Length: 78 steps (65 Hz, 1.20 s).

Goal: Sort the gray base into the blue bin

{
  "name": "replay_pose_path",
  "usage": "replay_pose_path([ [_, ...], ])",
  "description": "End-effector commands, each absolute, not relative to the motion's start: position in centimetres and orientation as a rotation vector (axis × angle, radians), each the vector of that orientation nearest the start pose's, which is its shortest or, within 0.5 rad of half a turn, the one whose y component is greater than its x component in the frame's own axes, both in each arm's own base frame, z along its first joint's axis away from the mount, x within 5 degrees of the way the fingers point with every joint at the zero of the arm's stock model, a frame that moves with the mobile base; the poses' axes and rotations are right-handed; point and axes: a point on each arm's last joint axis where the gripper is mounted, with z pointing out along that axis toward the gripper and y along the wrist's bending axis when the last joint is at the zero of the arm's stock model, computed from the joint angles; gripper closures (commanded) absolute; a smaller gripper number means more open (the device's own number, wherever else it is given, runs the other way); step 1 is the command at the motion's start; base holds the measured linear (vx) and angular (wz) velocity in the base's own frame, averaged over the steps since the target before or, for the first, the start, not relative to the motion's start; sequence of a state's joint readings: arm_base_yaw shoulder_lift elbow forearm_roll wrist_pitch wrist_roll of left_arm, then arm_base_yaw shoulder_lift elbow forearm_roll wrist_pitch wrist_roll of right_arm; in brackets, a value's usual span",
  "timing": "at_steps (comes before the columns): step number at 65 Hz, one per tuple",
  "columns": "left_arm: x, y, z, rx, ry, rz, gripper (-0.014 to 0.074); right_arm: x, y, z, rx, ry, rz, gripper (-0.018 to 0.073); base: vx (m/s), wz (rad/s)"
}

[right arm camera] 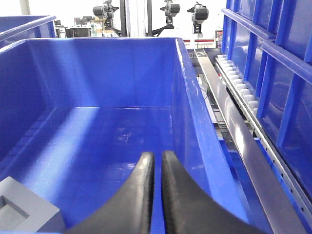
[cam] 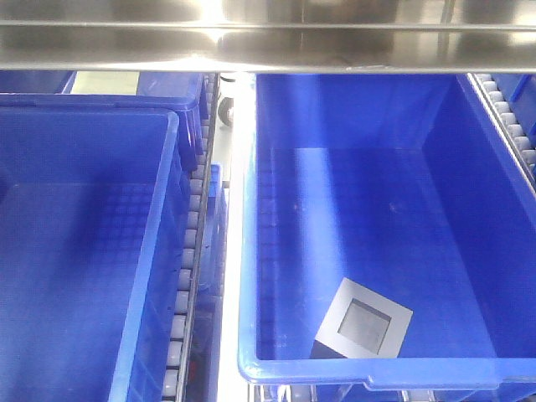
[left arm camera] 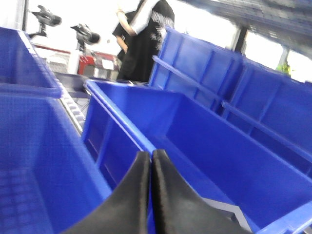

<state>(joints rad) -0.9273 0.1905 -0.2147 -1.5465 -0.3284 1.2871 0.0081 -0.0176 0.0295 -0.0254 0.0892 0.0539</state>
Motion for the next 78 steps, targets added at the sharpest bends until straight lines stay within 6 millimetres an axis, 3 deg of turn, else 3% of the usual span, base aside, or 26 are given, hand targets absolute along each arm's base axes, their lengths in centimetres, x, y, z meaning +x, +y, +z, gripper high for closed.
replay_pose_path([
  [1, 6.0, -3.3, 28.1, 0.246, 1.460, -0.729, 0.0598, 5.6, 0.0, 20.3, 0.009, 1.504, 0.015, 0.0564, 0.00, 0.00],
  [57, 6.0, -3.4, 28.2, 0.259, 1.453, -0.723, 0.0599, 5.6, 0.0, 20.3, 0.009, 1.505, 0.015, 0.0564, 0.00, 0.00],
  [69, 4.8, -4.4, 29.2, 0.505, 1.256, -0.692, 0.0598, 5.6, 0.0, 20.3, 0.009, 1.505, 0.015, 0.0564, 0.00, 0.00],
  [78, 4.0, -5.1, 28.9, 0.617, 1.253, -0.760, 0.0598, 5.6, 0.0, 20.3, 0.009, 1.505, 0.015, 0.0564, 0.00, 0.00],
])
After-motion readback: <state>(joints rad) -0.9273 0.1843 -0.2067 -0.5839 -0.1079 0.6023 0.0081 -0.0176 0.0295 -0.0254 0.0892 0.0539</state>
